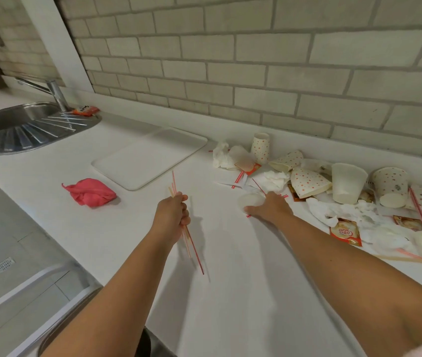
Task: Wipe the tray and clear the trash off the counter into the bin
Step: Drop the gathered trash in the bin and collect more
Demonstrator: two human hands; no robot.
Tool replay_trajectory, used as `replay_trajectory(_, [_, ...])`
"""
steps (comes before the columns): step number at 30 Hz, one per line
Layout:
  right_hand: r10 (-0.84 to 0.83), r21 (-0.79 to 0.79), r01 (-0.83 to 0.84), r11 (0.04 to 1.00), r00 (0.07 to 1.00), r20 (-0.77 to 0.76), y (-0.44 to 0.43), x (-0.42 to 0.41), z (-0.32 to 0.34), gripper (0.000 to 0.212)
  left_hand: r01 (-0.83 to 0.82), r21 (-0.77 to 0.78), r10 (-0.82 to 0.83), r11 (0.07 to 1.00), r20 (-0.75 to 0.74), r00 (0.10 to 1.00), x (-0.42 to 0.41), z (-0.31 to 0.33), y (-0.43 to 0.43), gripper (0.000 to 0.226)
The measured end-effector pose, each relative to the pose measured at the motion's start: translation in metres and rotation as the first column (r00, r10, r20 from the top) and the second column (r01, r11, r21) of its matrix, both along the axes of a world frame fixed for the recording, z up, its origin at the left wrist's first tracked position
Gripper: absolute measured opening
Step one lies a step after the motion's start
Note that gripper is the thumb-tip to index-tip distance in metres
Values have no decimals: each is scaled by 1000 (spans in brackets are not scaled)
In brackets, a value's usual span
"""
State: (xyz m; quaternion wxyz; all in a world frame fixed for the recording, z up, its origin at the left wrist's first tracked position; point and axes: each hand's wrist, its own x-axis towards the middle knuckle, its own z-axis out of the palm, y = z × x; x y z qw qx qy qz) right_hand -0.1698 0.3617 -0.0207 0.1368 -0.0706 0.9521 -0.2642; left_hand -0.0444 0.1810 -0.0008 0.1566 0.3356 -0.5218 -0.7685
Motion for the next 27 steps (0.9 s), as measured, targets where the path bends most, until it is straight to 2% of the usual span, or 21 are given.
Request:
replay_trajectory(4, [-79,-181,97,979,991,107,-5,1,4,79,-49,-47,48,998,-32,998,16,1,-18,24])
replay_trajectory(7, [-86,-247,122,961,985,150,-11,2,6,69,-95,-72,89,993,-75,993,30,3,-32,25])
replay_trajectory(10, [-70,-401,148,904,977,202,-28,9,12,58,-150,-85,141,985,-104,985,45,6,-49,23])
replay_trajectory(12, [-46,-477,136,868,980,195,-44,19,21,42,-185,-97,173,978,-123,977,56,8,-62,21])
replay_trajectory(15, [41,-555,46,830,989,143,-77,48,44,6,-240,-147,217,960,-153,964,78,10,-84,25])
replay_trajectory(16, [87,-569,3,822,988,131,-89,60,49,2,-264,-166,236,950,-167,957,87,10,-92,28])
replay_trajectory(19, [273,-545,-161,823,953,129,-124,109,64,16,-348,-231,304,909,-202,931,113,7,-116,36])
replay_trajectory(21, [416,-539,-272,798,894,166,-145,142,65,24,-408,-247,360,879,-217,907,131,1,-131,38])
replay_trajectory(23, [541,-539,-367,758,816,205,-163,174,61,21,-457,-250,412,854,-213,886,151,-9,-144,41])
replay_trajectory(25, [607,-519,-423,743,752,256,-183,202,48,17,-485,-269,450,833,-183,874,173,-23,-158,42])
replay_trajectory(27, [651,-466,-489,737,700,295,-202,227,29,28,-499,-280,477,821,-144,867,193,-41,-168,42])
